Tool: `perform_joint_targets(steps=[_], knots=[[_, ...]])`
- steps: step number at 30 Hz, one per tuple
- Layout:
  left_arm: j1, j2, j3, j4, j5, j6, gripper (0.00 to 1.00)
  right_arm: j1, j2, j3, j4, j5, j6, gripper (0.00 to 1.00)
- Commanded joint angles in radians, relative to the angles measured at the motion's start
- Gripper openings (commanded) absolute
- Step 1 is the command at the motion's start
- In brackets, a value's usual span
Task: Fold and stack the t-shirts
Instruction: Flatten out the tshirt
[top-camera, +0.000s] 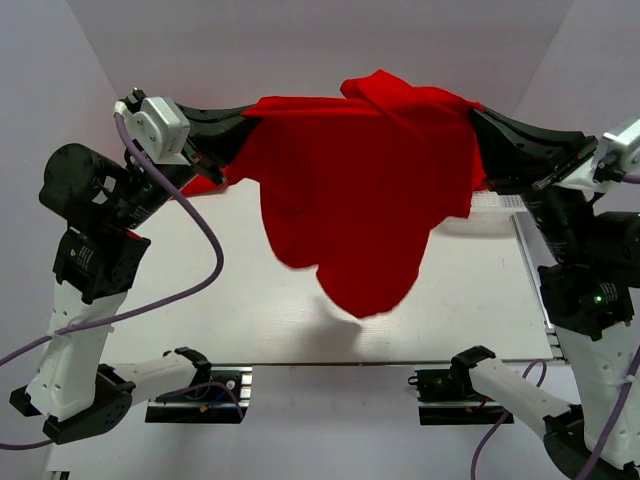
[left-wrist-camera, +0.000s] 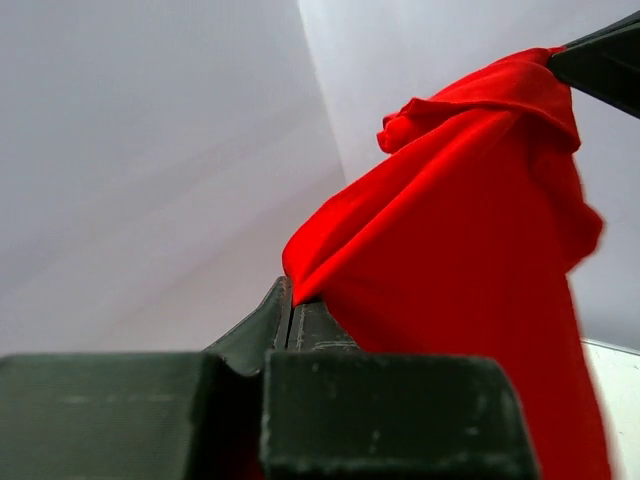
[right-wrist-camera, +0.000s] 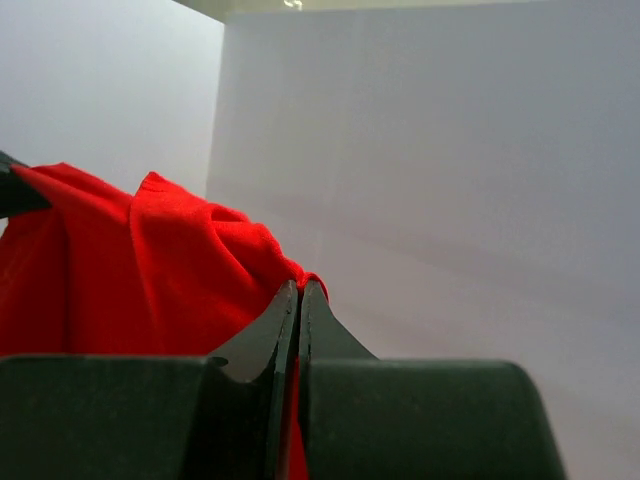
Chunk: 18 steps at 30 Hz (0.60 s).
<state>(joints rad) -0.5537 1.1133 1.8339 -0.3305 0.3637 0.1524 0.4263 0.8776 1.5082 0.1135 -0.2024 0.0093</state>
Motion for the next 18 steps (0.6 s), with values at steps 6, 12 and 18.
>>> perform_joint_targets(steps=[6, 12, 18], knots=[[0.031, -0.024, -0.149, 0.068, -0.234, 0.024, 0.0, -0.029, 0.093, -0.014, 0.067, 0.25, -0.068, 0.0], [0.04, 0.156, -0.47, 0.199, -0.707, -0.115, 0.01, -0.035, 0.387, -0.157, 0.159, 0.425, -0.017, 0.0], [0.133, 0.581, -0.387, -0.036, -0.813, -0.373, 1.0, -0.061, 0.876, -0.097, 0.074, 0.359, 0.156, 0.07]])
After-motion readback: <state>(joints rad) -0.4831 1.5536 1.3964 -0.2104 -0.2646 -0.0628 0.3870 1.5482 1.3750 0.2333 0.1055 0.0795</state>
